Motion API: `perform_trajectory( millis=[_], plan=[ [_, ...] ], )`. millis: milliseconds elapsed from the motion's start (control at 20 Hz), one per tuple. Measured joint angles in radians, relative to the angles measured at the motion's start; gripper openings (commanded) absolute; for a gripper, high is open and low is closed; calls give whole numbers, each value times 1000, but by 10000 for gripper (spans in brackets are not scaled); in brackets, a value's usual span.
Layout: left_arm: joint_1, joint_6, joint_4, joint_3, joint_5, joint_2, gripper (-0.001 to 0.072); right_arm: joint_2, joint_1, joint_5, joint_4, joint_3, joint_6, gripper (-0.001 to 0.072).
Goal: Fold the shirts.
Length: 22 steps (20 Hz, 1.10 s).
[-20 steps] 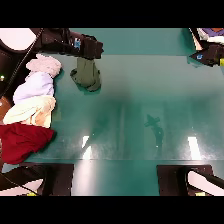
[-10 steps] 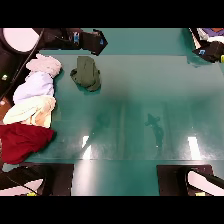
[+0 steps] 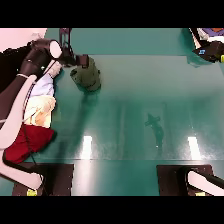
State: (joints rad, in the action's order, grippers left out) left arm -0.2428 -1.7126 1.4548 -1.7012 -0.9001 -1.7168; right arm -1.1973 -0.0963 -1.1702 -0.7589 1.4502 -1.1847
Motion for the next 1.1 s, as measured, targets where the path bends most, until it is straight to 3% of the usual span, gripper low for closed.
perform_trajectory(
  millis=[100, 150, 200, 250, 550, 800, 1050, 1100],
  plan=[
    [14, -3, -42, 0, 4, -56, 707, 0, 0, -3, 0, 0, 0, 14],
    [20, -3, -62, -2, 10, -73, 491, 0, 0, -4, 0, 0, 0, 14],
    [24, -2, -81, -8, 10, -85, 122, 0, 0, -5, 0, 0, 0, 14],
    [26, 2, -93, -19, 7, -94, 43, 0, 0, -6, 0, 0, 0, 14],
    [32, 40, -109, -224, -129, -64, 43, 24, 0, -11, 3, 1, 0, 14],
    [18, 95, -106, -341, -232, 170, 43, 133, 0, 35, 7, 1, 0, 13],
    [-141, 135, -105, -285, -435, 309, 46, 229, 0, 74, 6, 1, 0, 14],
    [-191, 140, -106, -241, -447, 320, 238, 241, 0, 75, 6, 1, 0, 14]
  ],
)
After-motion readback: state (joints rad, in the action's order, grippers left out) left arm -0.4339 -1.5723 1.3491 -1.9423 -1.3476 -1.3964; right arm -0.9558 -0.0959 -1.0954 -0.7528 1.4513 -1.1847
